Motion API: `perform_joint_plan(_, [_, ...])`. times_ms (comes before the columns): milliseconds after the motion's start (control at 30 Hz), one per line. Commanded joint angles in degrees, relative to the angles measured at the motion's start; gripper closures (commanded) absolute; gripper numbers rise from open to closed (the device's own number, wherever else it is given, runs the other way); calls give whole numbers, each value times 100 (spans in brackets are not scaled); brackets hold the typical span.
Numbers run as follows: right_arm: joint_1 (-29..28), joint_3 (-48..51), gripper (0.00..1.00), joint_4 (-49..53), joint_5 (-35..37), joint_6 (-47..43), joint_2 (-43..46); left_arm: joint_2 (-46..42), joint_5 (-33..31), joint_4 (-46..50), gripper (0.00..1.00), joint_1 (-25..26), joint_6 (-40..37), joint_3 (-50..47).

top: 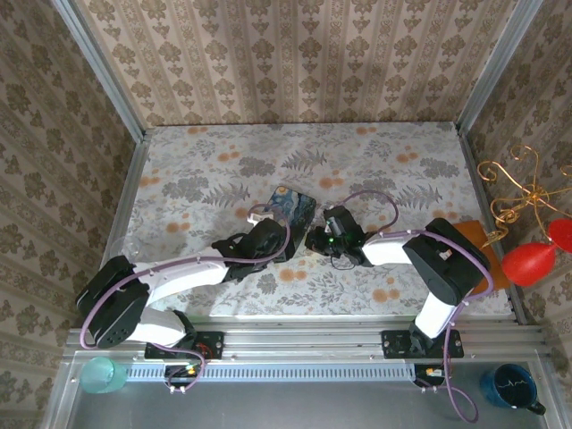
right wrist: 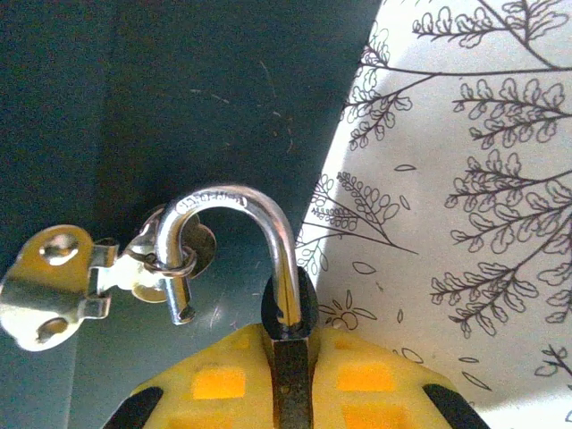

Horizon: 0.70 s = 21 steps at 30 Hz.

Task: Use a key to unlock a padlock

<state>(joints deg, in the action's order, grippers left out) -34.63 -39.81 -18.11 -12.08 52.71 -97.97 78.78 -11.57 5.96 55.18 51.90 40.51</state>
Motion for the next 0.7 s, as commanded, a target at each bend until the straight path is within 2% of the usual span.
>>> perform_joint_plan(0, [88,-260,100,344,16,20,172,184,-94,387,44,84,99,53])
perform_joint_plan(400, [247,-478,100,505,-555,419,242,238,-161,458,43,79,130,62])
perform_joint_plan(667, [209,-510,100,1041,-338,8,522,234,-164,458,43,43,148,27])
